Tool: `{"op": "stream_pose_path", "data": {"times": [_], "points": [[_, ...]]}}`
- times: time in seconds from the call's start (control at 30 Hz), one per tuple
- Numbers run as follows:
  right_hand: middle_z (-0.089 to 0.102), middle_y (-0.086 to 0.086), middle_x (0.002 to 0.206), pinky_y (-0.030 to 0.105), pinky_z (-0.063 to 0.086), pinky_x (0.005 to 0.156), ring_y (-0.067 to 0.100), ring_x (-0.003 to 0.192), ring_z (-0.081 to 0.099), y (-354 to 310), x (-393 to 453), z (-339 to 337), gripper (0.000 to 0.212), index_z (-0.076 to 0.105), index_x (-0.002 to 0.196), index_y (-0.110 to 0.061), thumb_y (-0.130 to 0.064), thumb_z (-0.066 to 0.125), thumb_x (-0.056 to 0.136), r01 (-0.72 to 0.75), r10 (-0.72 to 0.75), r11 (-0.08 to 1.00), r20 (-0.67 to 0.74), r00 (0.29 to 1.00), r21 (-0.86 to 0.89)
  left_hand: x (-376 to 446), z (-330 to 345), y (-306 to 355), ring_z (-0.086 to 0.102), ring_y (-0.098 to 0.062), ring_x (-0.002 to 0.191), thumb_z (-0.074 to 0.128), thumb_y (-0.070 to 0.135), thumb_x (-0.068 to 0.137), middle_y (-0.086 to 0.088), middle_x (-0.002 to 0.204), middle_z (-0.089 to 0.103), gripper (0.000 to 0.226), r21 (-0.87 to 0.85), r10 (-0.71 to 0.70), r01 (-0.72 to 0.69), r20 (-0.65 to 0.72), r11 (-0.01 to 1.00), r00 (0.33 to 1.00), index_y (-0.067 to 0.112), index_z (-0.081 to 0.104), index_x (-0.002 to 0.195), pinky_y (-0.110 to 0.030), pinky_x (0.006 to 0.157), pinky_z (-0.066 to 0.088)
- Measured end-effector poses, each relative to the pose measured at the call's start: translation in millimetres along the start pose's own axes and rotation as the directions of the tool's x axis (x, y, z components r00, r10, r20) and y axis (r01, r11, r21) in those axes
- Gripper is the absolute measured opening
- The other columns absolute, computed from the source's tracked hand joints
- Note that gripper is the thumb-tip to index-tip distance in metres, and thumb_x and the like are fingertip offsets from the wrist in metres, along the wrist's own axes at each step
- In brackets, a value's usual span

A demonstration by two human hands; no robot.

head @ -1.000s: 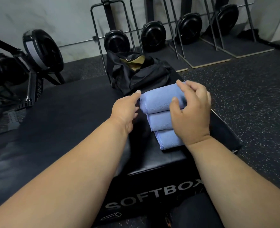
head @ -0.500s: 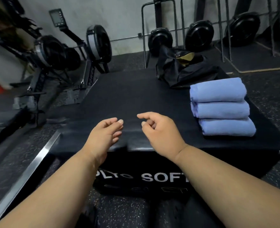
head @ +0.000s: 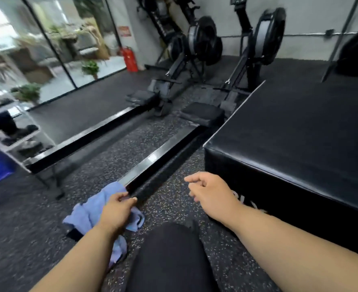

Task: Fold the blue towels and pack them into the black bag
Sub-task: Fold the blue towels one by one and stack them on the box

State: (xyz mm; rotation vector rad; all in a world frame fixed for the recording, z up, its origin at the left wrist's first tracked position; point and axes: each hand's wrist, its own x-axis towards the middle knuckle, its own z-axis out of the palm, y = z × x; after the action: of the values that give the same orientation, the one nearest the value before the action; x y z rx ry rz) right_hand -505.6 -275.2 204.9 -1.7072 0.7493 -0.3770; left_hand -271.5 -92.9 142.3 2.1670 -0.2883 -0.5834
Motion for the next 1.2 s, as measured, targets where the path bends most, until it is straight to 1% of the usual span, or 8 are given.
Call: {"op": "stream_pose_path", "data": {"times": [0.1,0.3,0.53,0.67,0.77,0.9,1.07,1.2], "points": [[0.074,0.015,0.098,0.035,0.051,0.066,0.016,0.073,0.063,-3.8,35.2,48.4,0.021,0.071,0.112,-0.032,-0.020,0.058,0.101,-0.033,0.036,0.999,0.091,0.995,-0.032,26.9,-35.6,-53.6,0.056,-0.020,0.068,0.077,0.021,0.089,-0.004,0.072,0.060,0.016,0.064,-0.114,0.116,-0.045,0.991,0.993,0.012,0.065,0.082,-0.031,0.062,0.049],[0.075,0.008,0.096,0.027,0.053,0.066,0.013,0.074,0.063,-4.4,109.0,115.4,0.024,0.071,0.115,-0.026,-0.015,0.055,0.101,-0.097,0.107,0.993,0.180,0.978,-0.065,83.9,-57.8,-117.8,0.062,-0.028,0.117,0.078,0.028,0.092,-0.013,0.142,0.061,0.056,0.124,-0.248,0.251,-0.042,0.960,0.968,0.015,0.059,0.143,-0.035,0.095,0.047],[0.075,0.008,0.098,0.035,0.052,0.069,0.019,0.077,0.064,22.6,180.3,149.8,0.025,0.070,0.114,-0.028,-0.014,0.055,0.100,-0.165,0.190,0.978,0.215,0.958,-0.131,172.9,-30.2,-123.9,0.066,-0.022,0.101,0.077,0.032,0.087,-0.005,0.126,0.068,0.062,0.039,-0.321,0.320,0.018,0.947,0.947,0.019,0.058,0.145,-0.037,0.091,0.053],[0.075,0.008,0.098,0.028,0.049,0.059,0.017,0.077,0.065,37.4,210.0,155.5,0.026,0.070,0.115,-0.027,-0.013,0.054,0.101,-0.198,0.227,0.967,0.198,0.953,-0.159,226.0,-29.4,-150.7,0.040,-0.030,0.145,0.065,0.065,0.066,-0.012,0.151,0.052,0.097,0.211,-0.437,0.451,-0.112,0.867,0.893,0.031,0.045,0.155,-0.042,0.119,0.035],[0.075,0.006,0.096,0.026,0.049,0.059,0.016,0.077,0.065,43.1,222.4,163.0,0.026,0.070,0.113,-0.028,-0.012,0.054,0.101,-0.197,0.229,0.967,0.208,0.951,-0.165,252.8,-32.7,-192.9,0.034,-0.034,0.147,0.059,0.070,0.046,-0.015,0.161,0.035,0.118,0.160,-0.539,0.549,-0.106,0.820,0.836,0.031,0.041,0.156,-0.045,0.122,0.030],[0.076,0.004,0.095,0.033,0.052,0.067,0.016,0.077,0.065,49.4,229.5,173.9,0.025,0.070,0.112,-0.030,-0.013,0.056,0.100,-0.193,0.231,0.967,0.241,0.943,-0.168,244.7,-34.3,-190.7,0.042,-0.033,0.142,0.067,0.048,0.066,-0.013,0.154,0.044,0.091,0.221,-0.465,0.487,-0.143,0.845,0.873,0.014,0.050,0.149,-0.041,0.116,0.038],[0.075,0.012,0.098,0.031,0.050,0.066,0.016,0.076,0.062,45.0,219.2,176.3,0.025,0.069,0.113,-0.027,-0.010,0.056,0.100,-0.194,0.228,0.970,0.269,0.936,-0.148,232.2,-42.3,-191.5,0.050,-0.029,0.075,0.059,0.036,0.054,-0.010,0.086,0.053,0.032,0.012,-0.418,0.429,-0.198,0.903,0.886,0.011,0.052,0.073,-0.036,0.069,0.042],[0.076,0.014,0.096,0.042,0.051,0.070,0.020,0.075,0.061,38.5,205.6,174.3,0.026,0.070,0.110,-0.030,-0.011,0.057,0.098,-0.173,0.205,0.975,0.261,0.943,-0.140,222.3,-44.5,-191.2,0.053,-0.026,0.093,0.069,0.035,0.068,-0.013,0.103,0.061,0.028,-0.085,-0.393,0.384,-0.143,0.919,0.908,0.014,0.057,0.082,-0.041,0.084,0.047]]}}
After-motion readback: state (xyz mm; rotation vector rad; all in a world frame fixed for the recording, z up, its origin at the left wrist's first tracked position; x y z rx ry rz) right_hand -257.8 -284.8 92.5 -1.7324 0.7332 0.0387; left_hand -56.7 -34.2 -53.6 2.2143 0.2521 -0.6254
